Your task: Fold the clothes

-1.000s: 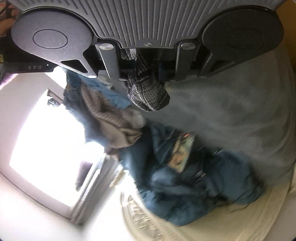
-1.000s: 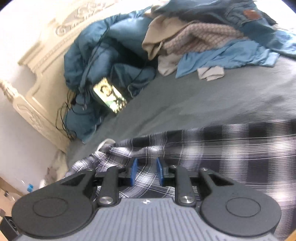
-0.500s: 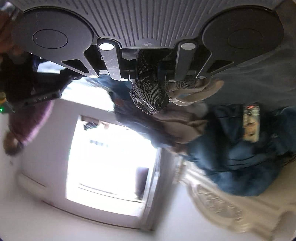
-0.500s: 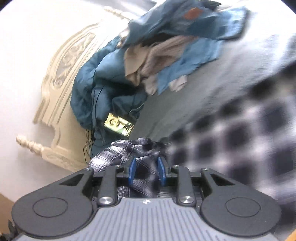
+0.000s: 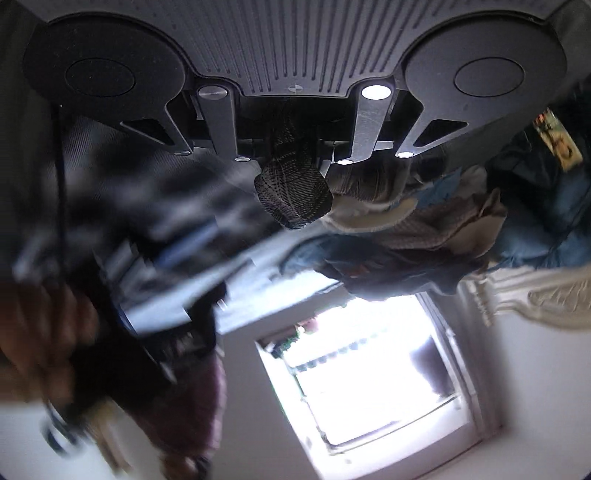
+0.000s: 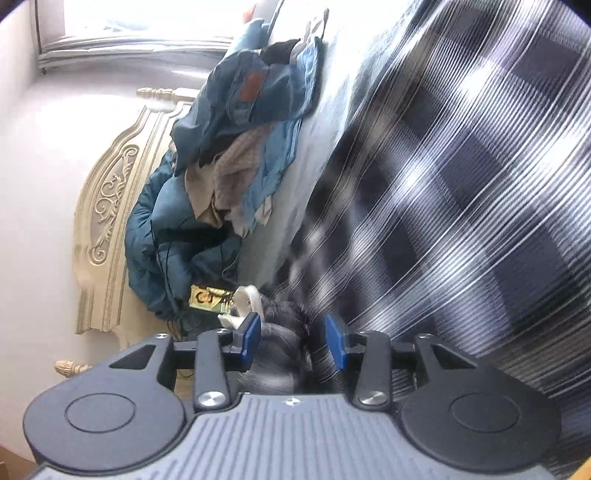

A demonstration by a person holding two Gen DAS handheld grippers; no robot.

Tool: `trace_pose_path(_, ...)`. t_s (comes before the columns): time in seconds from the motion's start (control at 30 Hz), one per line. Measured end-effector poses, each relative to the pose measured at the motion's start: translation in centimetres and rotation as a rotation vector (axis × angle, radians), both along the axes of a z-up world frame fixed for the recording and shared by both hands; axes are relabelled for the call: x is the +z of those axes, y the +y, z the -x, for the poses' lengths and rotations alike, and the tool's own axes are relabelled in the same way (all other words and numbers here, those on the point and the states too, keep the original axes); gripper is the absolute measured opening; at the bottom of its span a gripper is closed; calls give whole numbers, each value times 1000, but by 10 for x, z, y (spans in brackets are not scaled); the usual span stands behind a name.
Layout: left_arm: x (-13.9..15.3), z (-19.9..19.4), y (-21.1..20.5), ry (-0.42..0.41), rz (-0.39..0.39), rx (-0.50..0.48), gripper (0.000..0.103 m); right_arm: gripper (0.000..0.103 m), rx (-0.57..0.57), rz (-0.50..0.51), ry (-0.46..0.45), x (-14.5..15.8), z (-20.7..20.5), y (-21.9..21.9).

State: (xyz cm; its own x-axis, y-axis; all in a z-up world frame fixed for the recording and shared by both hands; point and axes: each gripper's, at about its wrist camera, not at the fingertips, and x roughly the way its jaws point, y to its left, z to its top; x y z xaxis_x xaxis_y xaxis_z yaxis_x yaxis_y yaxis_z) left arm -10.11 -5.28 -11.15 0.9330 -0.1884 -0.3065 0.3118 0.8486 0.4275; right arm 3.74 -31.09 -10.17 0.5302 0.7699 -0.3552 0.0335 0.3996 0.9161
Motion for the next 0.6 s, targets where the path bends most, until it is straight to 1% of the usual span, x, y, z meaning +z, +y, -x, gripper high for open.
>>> trace_pose_path(0.03,-3,3,0,-2,-25,-11,29,44,18,35,-31,7,-3,4)
trace_pose_path(0.1,-5,7,-2,-13,-65,-26,34,45,53,105,-94,21,-10,13)
trace_pose_path(0.17,-7,9,-4,-26,-92,-35,34,49,89,176,-157,36,-16,22)
trace_pose_path(0.23,-8,11,-5,-30,-101,-40,34,55,131,249,-223,50,-22,33)
trace_pose_path(0.27,-8,9,-4,-23,-99,-42,34,60,189,305,-267,59,-28,50)
trace_pose_path(0.33,-8,7,-4,-7,-89,-50,36,61,271,411,-330,75,-44,82)
trace_pose_path(0.37,-8,7,-3,1,-84,-58,36,63,315,457,-344,80,-52,97)
trace_pose_path(0.43,-9,4,-4,12,-80,-78,38,70,413,532,-343,80,-73,128)
trace_pose_path(0.47,-9,3,-4,7,-78,-83,39,70,472,568,-326,77,-81,141)
trace_pose_path(0.57,-7,4,-2,16,-56,-97,40,70,594,685,-274,65,-92,167)
trace_pose_path(0.6,-6,5,0,21,-43,-105,40,65,630,721,-258,61,-95,175)
